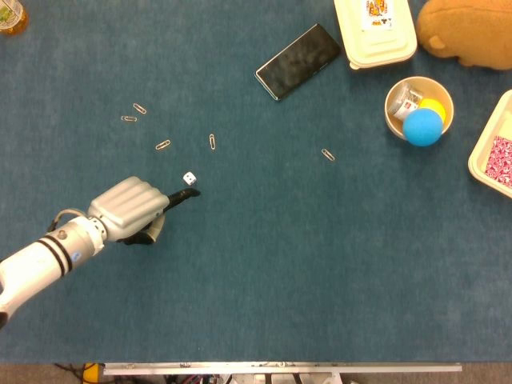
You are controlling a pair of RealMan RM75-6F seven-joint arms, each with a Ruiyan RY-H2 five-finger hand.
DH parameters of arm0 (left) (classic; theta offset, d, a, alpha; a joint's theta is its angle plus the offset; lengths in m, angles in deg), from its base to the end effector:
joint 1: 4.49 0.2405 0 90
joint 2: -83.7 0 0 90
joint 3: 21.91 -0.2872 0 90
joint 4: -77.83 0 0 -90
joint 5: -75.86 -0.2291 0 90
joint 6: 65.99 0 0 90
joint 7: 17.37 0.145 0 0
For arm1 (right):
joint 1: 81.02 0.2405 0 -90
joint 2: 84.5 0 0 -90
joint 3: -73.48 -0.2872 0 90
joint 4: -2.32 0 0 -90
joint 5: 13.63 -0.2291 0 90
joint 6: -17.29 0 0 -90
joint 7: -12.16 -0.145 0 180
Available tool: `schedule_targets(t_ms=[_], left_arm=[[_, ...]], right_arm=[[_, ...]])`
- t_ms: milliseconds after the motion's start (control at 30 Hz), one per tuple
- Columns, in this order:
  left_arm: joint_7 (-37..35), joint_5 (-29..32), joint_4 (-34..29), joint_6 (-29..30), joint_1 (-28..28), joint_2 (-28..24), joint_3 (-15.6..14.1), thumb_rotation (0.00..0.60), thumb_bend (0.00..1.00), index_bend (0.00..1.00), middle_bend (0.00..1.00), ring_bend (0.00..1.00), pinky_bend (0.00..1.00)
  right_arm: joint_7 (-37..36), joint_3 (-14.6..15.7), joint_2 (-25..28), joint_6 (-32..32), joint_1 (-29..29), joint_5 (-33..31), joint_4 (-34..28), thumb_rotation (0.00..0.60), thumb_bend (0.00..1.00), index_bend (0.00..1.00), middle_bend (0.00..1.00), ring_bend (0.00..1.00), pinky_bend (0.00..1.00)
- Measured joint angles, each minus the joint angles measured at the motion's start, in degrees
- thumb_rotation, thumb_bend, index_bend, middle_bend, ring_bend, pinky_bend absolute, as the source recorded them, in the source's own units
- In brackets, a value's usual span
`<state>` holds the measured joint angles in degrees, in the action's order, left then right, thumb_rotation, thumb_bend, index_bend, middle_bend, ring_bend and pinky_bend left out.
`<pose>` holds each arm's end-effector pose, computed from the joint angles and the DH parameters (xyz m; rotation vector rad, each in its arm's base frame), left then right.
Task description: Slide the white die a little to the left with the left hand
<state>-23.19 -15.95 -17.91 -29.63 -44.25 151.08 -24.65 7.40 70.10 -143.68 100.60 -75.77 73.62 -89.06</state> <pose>-0.2357 0.2864 0.0158 -2.3677 -1.0896 -0.5817 -0.3530 -0.1912 0.1845 1.4182 -0.8895 0.8966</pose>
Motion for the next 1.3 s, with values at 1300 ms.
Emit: schedule_targets(t_ms=[1300], left_arm=[[2.0,10.0,9.1,-2.1,-3.1,7.4,-1.2,0.525,0.9,0.04,1.0,1.0,1.0]], right_arm=[[0.0,0.0,0.3,1.0,-0.7,-0.6,-0.1,0.6,0.08,0.3,0.31,0.16,0.25]])
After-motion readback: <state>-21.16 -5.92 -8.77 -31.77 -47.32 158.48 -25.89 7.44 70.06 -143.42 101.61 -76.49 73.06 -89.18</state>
